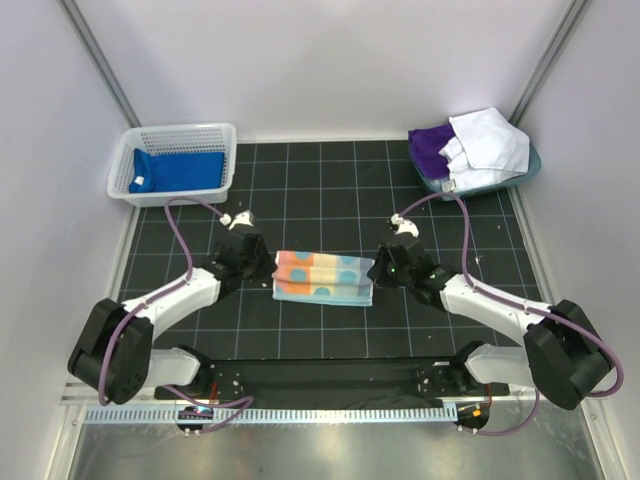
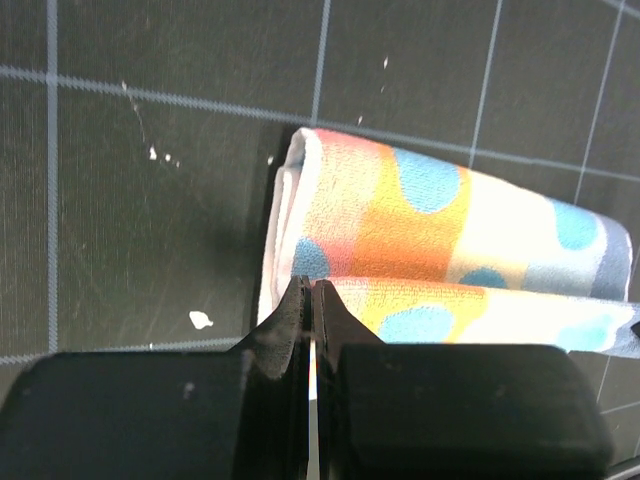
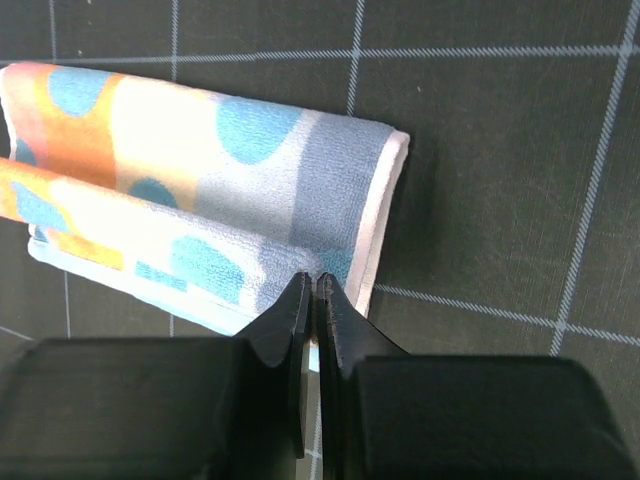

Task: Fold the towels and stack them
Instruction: Fold the towel

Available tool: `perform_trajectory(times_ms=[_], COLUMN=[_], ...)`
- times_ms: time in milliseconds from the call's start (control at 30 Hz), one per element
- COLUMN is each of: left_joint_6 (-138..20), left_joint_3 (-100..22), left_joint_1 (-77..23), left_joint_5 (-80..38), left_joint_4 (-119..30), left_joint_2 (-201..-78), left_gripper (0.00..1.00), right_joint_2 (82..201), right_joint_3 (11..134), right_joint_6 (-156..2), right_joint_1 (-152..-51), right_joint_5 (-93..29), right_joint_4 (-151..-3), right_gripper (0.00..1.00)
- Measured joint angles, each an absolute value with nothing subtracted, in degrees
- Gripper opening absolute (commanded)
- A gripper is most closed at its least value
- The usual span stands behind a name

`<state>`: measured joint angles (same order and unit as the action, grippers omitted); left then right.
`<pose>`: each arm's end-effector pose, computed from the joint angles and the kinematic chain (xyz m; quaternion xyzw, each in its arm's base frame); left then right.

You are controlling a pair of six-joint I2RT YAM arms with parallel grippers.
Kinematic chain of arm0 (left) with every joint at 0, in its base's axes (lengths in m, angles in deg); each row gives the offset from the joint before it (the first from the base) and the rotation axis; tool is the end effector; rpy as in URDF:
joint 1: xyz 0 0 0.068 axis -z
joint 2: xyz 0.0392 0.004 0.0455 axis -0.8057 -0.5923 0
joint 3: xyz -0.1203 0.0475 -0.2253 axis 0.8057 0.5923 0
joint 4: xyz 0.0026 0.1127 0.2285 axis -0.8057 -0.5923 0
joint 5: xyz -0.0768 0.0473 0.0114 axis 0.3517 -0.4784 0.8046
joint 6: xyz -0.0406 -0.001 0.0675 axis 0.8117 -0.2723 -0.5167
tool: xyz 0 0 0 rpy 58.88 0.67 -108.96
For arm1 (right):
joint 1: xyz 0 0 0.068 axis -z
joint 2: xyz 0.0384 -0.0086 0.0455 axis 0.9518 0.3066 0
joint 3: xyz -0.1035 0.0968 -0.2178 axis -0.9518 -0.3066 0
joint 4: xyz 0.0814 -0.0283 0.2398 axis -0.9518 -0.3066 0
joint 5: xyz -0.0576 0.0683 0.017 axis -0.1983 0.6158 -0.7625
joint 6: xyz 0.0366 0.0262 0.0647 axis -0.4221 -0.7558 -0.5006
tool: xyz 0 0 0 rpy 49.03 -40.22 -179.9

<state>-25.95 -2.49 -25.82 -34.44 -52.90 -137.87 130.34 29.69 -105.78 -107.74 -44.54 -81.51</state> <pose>0.2455 -0.1231 0.1547 -0.1526 0.9095 -0.1961 0.3334 0.2187 0.1490 0.1582 0.0197 0.9142 0.2009 0.3513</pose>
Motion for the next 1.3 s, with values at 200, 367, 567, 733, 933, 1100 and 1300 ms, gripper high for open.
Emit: perform_trajectory(times_ms=[200, 367, 567, 733, 933, 1100, 1300], left_joint_6=[-25.9, -25.9, -26.1, -26.1, -26.1, -26.2, -26.1], left_joint_3=[-0.8, -0.5, -0.4, -0.8, -6.6, -11.9, -13.5], left_joint_1=[-25.6, -25.6, -25.7, -25.7, -25.7, -24.9, -21.1], left_joint_5=[-33.6, -33.4, -34.2, -35.9, -36.9, -36.6, -36.2], left_joint_4=[-53.1, -53.3, -55.3, -59.2, -64.9, -65.7, -66.9], left_joint_2=[-137.4, -137.4, -137.2, -134.8, -132.6, -134.0, -140.0], left_gripper=[0.07, 0.25, 0.54, 0.55, 0.55, 0.53, 0.45], right_joint_2=[130.3, 130.3, 130.2, 127.1, 123.4, 124.7, 130.5], right_joint_3=[27.9, 27.6, 27.4, 27.4, 30.3, 34.7, 36.3], right_joint_6=[-106.7, -107.1, -107.3, -107.3, -107.5, -107.5, -108.9], right_joint_1=[-108.4, -108.7, -109.1, -109.6, -109.8, -110.8, -115.5], right_joint_5=[-44.7, -44.8, -45.5, -45.8, -47.4, -48.5, -49.7], right_joint_4=[-81.1, -80.9, -82.2, -85.3, -90.3, -92.0, -91.4], right_gripper=[0.07, 0.16, 0.34, 0.41, 0.41, 0.40, 0.37])
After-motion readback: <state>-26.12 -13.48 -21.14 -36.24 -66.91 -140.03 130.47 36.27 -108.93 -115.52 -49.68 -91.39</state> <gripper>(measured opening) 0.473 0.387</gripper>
